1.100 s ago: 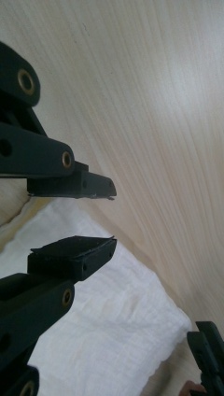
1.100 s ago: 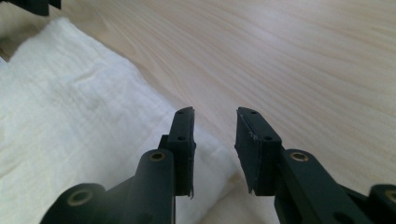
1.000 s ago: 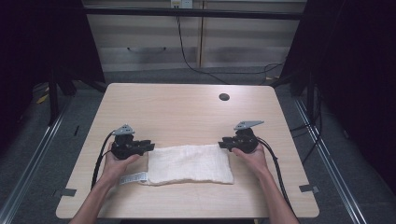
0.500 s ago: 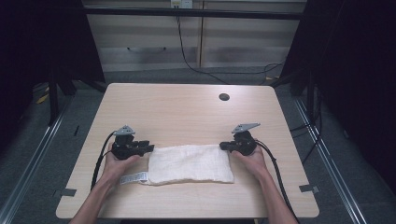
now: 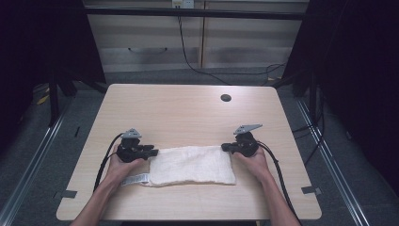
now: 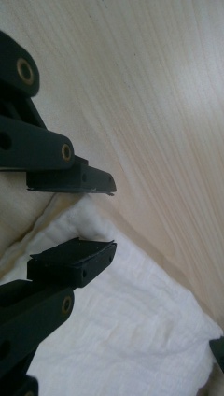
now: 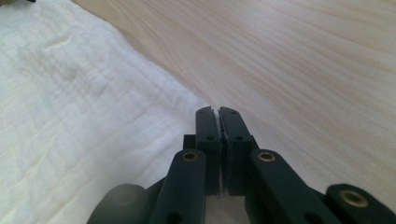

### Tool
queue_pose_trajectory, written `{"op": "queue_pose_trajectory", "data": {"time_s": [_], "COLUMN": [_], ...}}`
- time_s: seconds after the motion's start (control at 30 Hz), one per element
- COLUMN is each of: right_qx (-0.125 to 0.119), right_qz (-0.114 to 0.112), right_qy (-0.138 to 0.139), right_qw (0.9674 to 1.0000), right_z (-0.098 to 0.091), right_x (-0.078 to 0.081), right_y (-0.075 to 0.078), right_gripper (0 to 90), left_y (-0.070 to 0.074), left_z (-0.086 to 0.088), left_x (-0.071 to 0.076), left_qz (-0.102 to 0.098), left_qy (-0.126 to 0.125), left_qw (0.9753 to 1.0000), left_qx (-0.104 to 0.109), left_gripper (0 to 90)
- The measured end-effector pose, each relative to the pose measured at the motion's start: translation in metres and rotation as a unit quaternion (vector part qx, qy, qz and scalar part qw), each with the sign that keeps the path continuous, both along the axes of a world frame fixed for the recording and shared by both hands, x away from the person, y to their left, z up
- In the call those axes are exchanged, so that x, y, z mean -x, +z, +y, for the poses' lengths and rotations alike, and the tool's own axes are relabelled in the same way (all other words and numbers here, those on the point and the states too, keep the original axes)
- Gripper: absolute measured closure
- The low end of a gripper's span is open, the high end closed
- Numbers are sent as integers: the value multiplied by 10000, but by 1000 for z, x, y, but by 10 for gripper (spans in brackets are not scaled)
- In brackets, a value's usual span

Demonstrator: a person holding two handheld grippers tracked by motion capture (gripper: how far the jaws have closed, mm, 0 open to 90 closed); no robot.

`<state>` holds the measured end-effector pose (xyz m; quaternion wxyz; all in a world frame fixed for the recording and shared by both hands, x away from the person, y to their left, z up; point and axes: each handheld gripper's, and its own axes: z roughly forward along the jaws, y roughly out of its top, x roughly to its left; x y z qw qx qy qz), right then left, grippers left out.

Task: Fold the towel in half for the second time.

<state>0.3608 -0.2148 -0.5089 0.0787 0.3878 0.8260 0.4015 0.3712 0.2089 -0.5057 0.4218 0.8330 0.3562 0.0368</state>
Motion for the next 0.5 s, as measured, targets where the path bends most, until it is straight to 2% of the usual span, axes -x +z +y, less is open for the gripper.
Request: {"op": "queue_pose_trajectory", "data": {"time_s": [0.03,0.07,0.1,0.2,0.23,0.37,0.43,0.47,0.5], "right_qx": [0,-35,-48,-82,-122,-138,-216,-347,-363], "right_qz": [0,37,50,78,86,66,41,61,73], "right_qy": [0,-18,-35,-34,-24,9,9,-7,-7], "right_qw": [10000,10000,10000,9999,9999,9999,9998,9994,9993], "right_z": [0,-1,-1,-1,-1,-1,-2,-3,-4], "right_x": [0,0,1,2,3,3,3,4,5], "right_y": [0,0,0,0,0,2,4,5,6], "right_gripper": [873,874,873,874,875,875,876,876,876], "left_y": [0,-2,-2,-1,-1,-1,0,0,1], "left_z": [0,0,0,0,-1,-2,-3,-3,-3], "left_x": [0,-1,-1,1,2,4,6,6,6], "left_qz": [0,86,86,38,31,-31,-80,-34,-24], "left_qy": [0,25,25,-47,-71,-132,-115,-140,-108], "left_qw": [10000,9999,9999,10000,10000,9998,9998,9999,9999], "left_qx": [0,61,61,-48,-57,-142,-134,-91,-59], "left_gripper": [648,653,683,722,776,827,847,851,853]}}
